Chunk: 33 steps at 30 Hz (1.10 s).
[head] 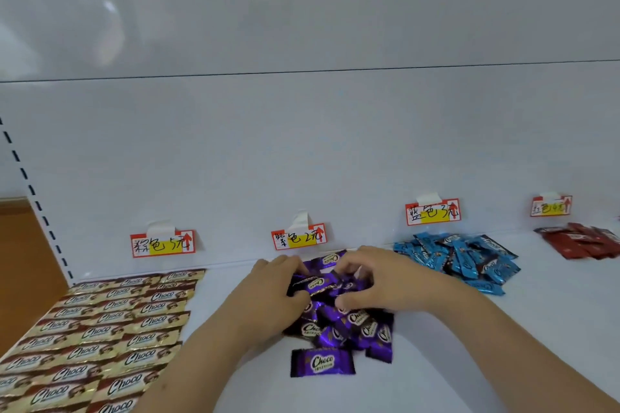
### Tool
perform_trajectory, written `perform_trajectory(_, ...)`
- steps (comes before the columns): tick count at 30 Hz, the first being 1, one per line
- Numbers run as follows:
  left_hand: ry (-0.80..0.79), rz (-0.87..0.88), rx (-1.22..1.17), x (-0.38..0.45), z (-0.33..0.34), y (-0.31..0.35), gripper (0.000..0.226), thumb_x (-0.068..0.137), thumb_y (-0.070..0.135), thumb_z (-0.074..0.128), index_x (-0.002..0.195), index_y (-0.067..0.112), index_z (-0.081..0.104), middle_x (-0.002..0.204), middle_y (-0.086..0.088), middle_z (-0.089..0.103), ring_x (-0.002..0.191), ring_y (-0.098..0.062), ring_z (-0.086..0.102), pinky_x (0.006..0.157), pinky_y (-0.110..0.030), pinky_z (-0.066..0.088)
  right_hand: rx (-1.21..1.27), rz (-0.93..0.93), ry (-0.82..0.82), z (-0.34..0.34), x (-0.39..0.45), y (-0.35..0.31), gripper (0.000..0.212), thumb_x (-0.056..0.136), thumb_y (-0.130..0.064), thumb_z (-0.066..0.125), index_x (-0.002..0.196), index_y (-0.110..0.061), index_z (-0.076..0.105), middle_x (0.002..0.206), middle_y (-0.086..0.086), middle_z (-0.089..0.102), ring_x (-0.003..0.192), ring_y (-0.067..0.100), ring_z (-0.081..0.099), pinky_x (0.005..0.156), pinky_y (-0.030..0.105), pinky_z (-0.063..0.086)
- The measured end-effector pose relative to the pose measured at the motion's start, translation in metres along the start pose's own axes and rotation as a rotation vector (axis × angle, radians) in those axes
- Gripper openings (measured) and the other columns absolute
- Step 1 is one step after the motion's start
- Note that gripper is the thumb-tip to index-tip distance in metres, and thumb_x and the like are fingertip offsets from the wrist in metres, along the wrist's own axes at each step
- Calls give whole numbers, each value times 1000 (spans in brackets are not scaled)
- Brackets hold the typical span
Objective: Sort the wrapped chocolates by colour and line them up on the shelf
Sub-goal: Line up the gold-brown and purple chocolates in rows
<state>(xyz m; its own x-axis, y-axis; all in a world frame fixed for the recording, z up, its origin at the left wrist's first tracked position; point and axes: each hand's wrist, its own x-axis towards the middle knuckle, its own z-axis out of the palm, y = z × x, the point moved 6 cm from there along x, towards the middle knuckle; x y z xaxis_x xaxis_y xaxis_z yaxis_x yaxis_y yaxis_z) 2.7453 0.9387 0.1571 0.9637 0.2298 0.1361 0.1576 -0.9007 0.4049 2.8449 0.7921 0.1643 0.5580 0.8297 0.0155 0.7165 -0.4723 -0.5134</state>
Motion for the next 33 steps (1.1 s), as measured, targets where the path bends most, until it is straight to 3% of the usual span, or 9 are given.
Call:
perform_trajectory(5,-177,23,-73,-14,-18,6,29,83,23,60,107,40,65,104,19,65,95,2,60,76,-14,49,109,0,-140,-4,-12,-6,26,76,-40,81,97,-38,67,102,-18,66,93,0,61,76,12,46)
perform_trajectory(9,-351,20,-233,-22,-22,3,28,84,17,65,100,39,72,96,13,73,92,-4,68,84,-29,58,189,13,-241,-6,-20,-7,19,79,-30,80,96,-33,72,105,-12,70,101,8,65,95,30,51)
perform_trajectory(13,-432,-15,-309,-26,-24,-1,23,87,17,66,103,32,73,96,7,76,90,-10,72,82,-32,59,266,23,-228,-11,-20,-5,14,86,-38,72,99,-32,72,102,-14,71,98,4,65,94,26,47)
perform_trajectory(17,-305,-41,-305,-20,-30,-6,17,93,15,62,104,22,73,81,1,76,69,-6,68,65,-17,52,-7,30,202,-19,5,14,17,94,-34,60,110,-34,66,115,-14,62,101,6,59,87,22,45)
perform_trajectory(20,-129,-82,-327,-14,-38,-15,9,93,22,66,96,18,74,73,1,75,60,-4,66,59,-11,47,-164,-24,161,4,21,18,43,99,-33,51,141,-25,48,143,-5,47,129,14,42,107,26,32)
perform_trajectory(22,2,-101,-294,-11,-44,-20,9,89,31,71,90,22,73,64,8,71,53,0,61,51,-8,41,-202,-27,84,15,26,17,49,100,-37,48,147,-25,42,150,-5,41,136,15,35,112,29,27)
perform_trajectory(26,88,-135,-352,-9,-43,-21,13,85,34,74,91,22,71,54,15,65,49,2,57,46,-6,38,-112,-59,101,11,24,9,26,93,-31,61,119,-31,61,124,-11,59,114,8,51,95,24,39)
perform_trajectory(29,57,-140,-403,-7,-36,-21,10,86,34,72,92,25,72,62,12,70,54,0,61,59,-14,46,-74,-77,132,8,22,7,12,87,-31,70,96,-35,62,106,-16,63,101,4,57,86,19,44)
perform_trajectory(33,1,-147,-512,-6,-29,-20,13,89,20,70,102,22,72,67,4,73,62,-4,68,64,-12,49,-38,-72,115,8,20,6,23,85,-32,73,104,-34,58,100,-18,60,87,-1,55,71,11,39)
